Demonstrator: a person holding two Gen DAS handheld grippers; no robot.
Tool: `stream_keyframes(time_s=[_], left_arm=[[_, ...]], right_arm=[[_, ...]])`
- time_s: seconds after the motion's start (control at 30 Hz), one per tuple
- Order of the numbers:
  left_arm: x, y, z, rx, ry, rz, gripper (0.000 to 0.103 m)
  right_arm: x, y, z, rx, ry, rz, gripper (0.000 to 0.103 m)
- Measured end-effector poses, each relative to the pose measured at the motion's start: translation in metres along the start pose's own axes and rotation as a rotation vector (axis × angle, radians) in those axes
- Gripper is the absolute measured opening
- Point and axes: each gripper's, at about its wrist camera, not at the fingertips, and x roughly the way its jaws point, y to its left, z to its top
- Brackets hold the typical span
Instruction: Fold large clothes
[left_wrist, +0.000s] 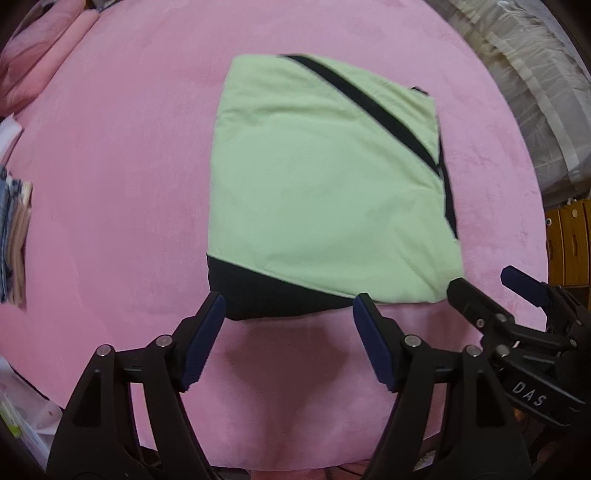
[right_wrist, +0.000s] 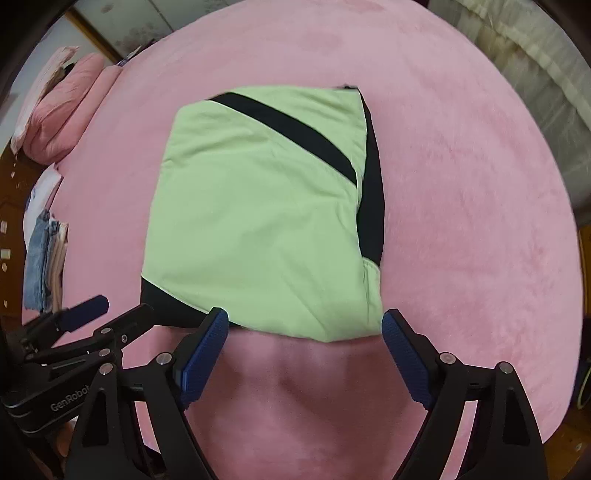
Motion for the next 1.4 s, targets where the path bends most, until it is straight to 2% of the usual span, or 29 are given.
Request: stream_keyframes(time_s=[0.13, 0.47, 0.8, 1.03, 1.23, 1.4], left_arm=[[-0.011, -0.004, 0.004, 0.035, -0.039, 0.023, 0.074], [-0.012, -0.001, 0.009, 0.026, -0.042, 0.029, 0.074], [-0.009, 0.001, 0.010, 0.016, -0.039, 0.023, 0.074], [0.001, 0.004, 0.015, -0.006, -0.022, 0.024, 0.074], [0.025, 0.017, 0.024, -0.051, 0.021, 0.031, 0.074], [0.060, 0.048, 0.033, -0.166, 0.072, -0.005, 0.074]], right_arm=[[-0.013, 0.008, 0.002, -0.017, -0.016, -0.008, 0.088], [-0.030, 0.015, 0.002, -0.034, -0.026, -0.001, 0.089], [-0.027, -0.006, 0.004, -0.038, -0.004, 0.011, 0.090], [-0.015, -0.011, 0.012, -0.037, 0.024, 0.023, 0.090], [0.007, -0.026, 0.023, -0.015, 0.067, 0.044, 0.091], [0.037, -0.058, 0.037, 0.080, 0.117, 0.101, 0.091]])
